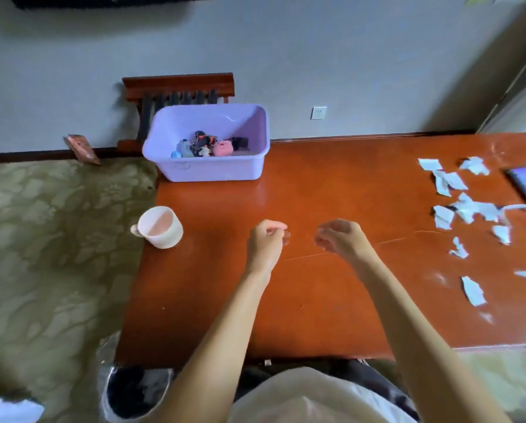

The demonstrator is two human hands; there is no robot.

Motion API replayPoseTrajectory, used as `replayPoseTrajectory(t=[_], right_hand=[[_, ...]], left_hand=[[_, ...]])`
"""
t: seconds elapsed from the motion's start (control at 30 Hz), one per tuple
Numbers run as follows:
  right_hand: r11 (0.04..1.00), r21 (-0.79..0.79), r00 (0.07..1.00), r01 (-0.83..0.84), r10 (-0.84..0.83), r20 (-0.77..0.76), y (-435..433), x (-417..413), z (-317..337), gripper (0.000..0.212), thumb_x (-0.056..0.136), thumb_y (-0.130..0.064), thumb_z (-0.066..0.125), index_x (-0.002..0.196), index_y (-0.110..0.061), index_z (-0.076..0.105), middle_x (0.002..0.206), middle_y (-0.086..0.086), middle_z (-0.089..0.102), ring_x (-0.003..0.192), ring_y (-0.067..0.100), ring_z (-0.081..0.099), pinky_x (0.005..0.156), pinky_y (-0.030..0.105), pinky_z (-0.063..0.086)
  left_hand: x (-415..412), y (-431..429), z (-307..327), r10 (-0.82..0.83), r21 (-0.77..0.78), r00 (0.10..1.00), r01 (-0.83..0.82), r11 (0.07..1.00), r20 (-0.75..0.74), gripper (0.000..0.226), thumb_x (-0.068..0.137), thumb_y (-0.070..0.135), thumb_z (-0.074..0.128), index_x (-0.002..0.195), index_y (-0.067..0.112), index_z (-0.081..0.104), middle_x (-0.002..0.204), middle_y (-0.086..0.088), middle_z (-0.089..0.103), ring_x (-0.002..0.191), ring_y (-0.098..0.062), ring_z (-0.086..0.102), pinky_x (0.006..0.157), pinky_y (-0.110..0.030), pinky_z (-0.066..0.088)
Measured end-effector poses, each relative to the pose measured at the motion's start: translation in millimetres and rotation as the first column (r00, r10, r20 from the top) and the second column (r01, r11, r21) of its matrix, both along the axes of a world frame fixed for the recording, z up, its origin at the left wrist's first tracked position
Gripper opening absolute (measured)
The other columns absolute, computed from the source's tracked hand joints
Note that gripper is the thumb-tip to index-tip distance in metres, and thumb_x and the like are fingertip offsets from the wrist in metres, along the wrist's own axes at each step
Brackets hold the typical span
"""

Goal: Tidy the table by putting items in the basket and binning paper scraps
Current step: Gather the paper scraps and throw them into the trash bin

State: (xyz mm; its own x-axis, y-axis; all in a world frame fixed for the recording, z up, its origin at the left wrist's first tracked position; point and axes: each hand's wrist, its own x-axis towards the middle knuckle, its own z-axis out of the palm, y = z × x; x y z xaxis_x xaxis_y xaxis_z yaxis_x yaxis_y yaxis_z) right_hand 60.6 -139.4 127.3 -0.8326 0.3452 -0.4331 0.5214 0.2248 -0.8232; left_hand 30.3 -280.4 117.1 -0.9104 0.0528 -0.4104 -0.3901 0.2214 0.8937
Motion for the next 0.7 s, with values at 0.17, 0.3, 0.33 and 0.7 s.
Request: replayPoseTrajectory(t=[0.17,0.3,0.33,0.7], right_hand=[[0.997,0.068,0.999,0.026,-0.027,0.018,133.0,26.2,-13.6,0.020,0.082,-0.006,0.057,0.067,-0.018,0.061,0.074,0.008,0.066,0.075,0.024,0.059,0.070,0.036,0.047],[0.975,0.224,0.989,0.017,-0.049,0.139,223.7,57.2,-28.3,0.018,0.082,-0.008,0.060,0.097,-0.006,0.069,0.091,0.013,0.068,0.086,0.025,0.062,0.071,0.029,0.045],[0.966,0.258,0.980,0.023,-0.073,0.184,242.8,66.1,-32.6,0.022,0.082,-0.008,0.061,0.103,-0.005,0.068,0.099,0.014,0.068,0.094,0.027,0.064,0.075,0.029,0.047],[0.920,0.391,0.867,0.005,-0.199,0.457,295.4,124.6,-87.1,0.053,0.080,-0.025,0.072,0.119,-0.001,0.046,0.130,0.017,0.043,0.112,0.038,0.055,0.089,0.041,0.046]], left_hand=[[18.2,132.6,-4.5,-0.097,-0.045,0.995,0.098,0.994,0.025,0.021,0.089,0.004,0.044,0.090,0.014,0.062,0.087,-0.005,0.067,0.079,-0.020,0.065,0.083,-0.032,0.052],[40.2,215.4,-9.4,-0.216,-0.098,0.972,0.225,0.970,0.095,0.019,0.086,0.001,0.049,0.090,0.013,0.062,0.079,-0.003,0.063,0.083,-0.022,0.063,0.086,-0.034,0.052],[46.3,232.5,-10.6,-0.244,-0.101,0.963,0.255,0.962,0.111,0.018,0.085,0.000,0.049,0.091,0.013,0.062,0.075,-0.001,0.062,0.084,-0.022,0.062,0.087,-0.034,0.052],[66.8,312.5,-52.3,-0.373,-0.160,0.901,0.411,0.898,0.221,0.021,0.087,0.002,0.049,0.076,0.019,0.056,0.086,-0.005,0.061,0.065,-0.013,0.059,0.078,-0.031,0.052]])
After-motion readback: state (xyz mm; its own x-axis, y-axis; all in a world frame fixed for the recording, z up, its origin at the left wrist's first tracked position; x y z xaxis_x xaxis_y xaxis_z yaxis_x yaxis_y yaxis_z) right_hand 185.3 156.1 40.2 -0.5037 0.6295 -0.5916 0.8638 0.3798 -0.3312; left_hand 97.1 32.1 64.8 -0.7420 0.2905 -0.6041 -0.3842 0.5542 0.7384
